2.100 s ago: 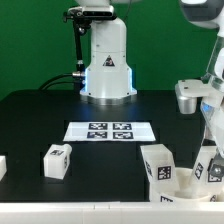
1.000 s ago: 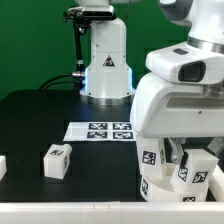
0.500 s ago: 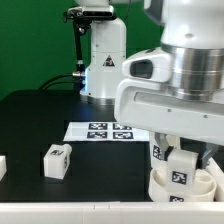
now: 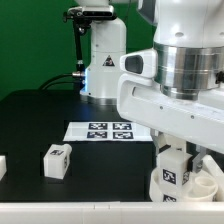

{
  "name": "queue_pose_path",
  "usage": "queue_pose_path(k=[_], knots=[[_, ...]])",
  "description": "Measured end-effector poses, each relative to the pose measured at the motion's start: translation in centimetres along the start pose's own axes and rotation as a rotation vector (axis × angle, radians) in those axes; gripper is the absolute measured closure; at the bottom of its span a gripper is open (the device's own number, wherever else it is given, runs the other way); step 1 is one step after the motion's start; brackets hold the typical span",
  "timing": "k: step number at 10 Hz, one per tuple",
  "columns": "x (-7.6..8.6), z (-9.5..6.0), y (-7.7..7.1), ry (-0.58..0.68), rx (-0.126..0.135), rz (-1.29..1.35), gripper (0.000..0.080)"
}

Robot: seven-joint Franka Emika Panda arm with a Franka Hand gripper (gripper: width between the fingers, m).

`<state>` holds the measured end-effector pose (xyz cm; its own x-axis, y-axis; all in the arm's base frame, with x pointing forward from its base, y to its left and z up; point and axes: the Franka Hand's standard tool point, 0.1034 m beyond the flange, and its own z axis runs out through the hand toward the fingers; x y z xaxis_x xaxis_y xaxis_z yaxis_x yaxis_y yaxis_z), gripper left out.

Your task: Assemble stool

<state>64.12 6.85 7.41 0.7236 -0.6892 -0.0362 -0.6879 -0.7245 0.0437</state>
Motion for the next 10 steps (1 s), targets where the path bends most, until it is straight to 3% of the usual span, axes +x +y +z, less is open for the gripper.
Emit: queue_pose_path(k=[1, 2, 3, 5, 10], knots=[[0.1, -0.1, 0.1, 0.000, 0.002, -0.006, 0.0285], [0.6, -0.7, 0.7, 0.000, 0.010, -0.028, 0.0285], [1.2, -1.7, 1.8, 0.002, 0.016, -0.047, 0.0174], [1.7, -4.1, 3.1, 0.001, 0.029, -0.058, 0.0157], [1.8, -3.4, 3.4, 0.001, 0.027, -0.093, 0.0151]])
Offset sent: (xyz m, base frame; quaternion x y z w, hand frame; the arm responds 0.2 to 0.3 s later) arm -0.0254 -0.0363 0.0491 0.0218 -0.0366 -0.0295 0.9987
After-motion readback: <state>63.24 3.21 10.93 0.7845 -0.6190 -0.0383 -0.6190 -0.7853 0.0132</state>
